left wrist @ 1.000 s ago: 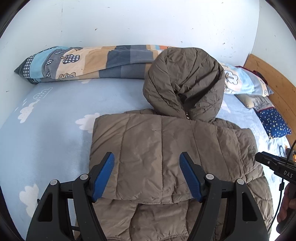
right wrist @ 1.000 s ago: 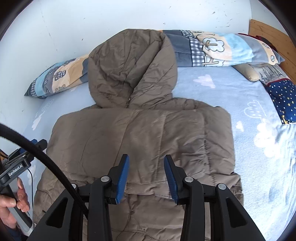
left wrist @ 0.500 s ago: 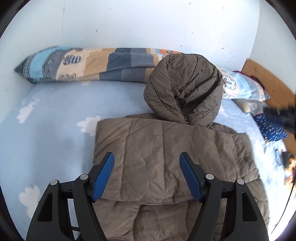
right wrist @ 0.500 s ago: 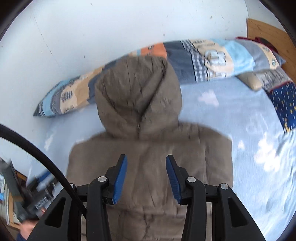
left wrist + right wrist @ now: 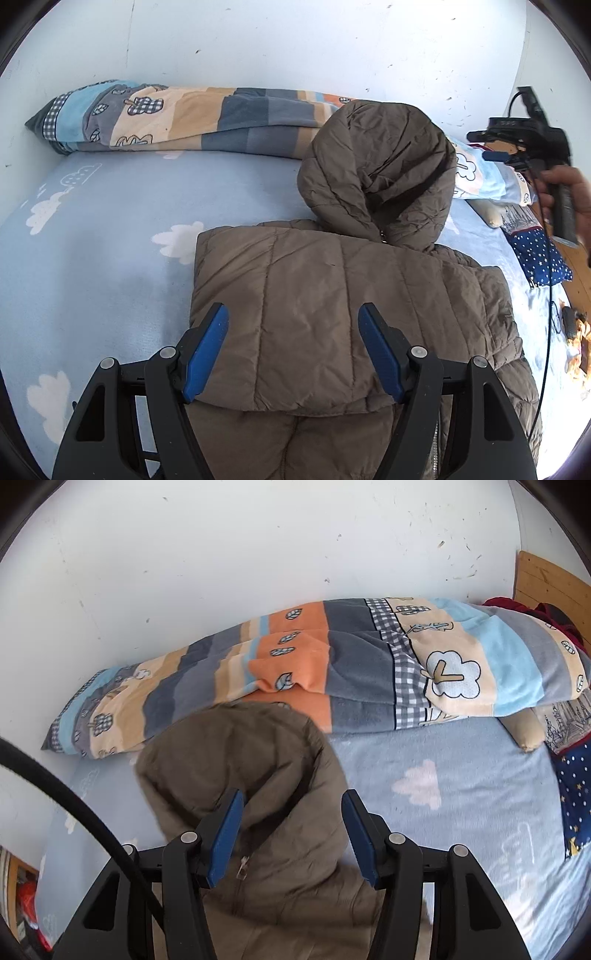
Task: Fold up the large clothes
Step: 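Grasp the jacket hood with the right tool and lift it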
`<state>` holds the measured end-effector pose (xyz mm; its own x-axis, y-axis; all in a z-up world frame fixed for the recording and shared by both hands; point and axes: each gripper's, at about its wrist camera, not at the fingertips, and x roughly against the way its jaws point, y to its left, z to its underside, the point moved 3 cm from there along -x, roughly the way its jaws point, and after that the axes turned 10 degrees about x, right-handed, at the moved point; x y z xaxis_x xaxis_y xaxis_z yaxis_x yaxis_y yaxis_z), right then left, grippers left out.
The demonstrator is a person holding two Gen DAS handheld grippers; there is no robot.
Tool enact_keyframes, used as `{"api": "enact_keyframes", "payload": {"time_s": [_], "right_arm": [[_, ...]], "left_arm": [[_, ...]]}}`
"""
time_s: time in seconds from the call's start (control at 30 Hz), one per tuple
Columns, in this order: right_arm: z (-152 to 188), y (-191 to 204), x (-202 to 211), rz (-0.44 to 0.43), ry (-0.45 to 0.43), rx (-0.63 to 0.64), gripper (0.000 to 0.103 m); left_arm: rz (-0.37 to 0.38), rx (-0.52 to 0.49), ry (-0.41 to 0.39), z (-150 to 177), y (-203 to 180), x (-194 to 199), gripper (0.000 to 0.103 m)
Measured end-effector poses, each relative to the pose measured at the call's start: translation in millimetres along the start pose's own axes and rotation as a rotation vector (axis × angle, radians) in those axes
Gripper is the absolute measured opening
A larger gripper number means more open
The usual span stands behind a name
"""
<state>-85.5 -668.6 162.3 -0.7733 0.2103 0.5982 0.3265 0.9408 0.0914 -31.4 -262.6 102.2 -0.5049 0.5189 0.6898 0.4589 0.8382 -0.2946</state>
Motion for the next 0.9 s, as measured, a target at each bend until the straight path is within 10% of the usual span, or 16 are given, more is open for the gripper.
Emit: {"api": "enact_keyframes", "payload": {"time_s": [0.3,0.5,0.9], "right_arm": [[-23,-24,-71,-0.005,0.021,0.0,0.058],[-21,-19,-87,-0.042,0.016,0.049,0.011],[29,31,39,-0.058,-0.136,0.234,0.007]], "left_arm": [[-0.009,0.001,0.015,1,1,-15,0.072],[-0.019,-0.009,0.023,3,0,-21,0.072],[0.006,0.014,-0.016,-6,-5,5,0.072]]}}
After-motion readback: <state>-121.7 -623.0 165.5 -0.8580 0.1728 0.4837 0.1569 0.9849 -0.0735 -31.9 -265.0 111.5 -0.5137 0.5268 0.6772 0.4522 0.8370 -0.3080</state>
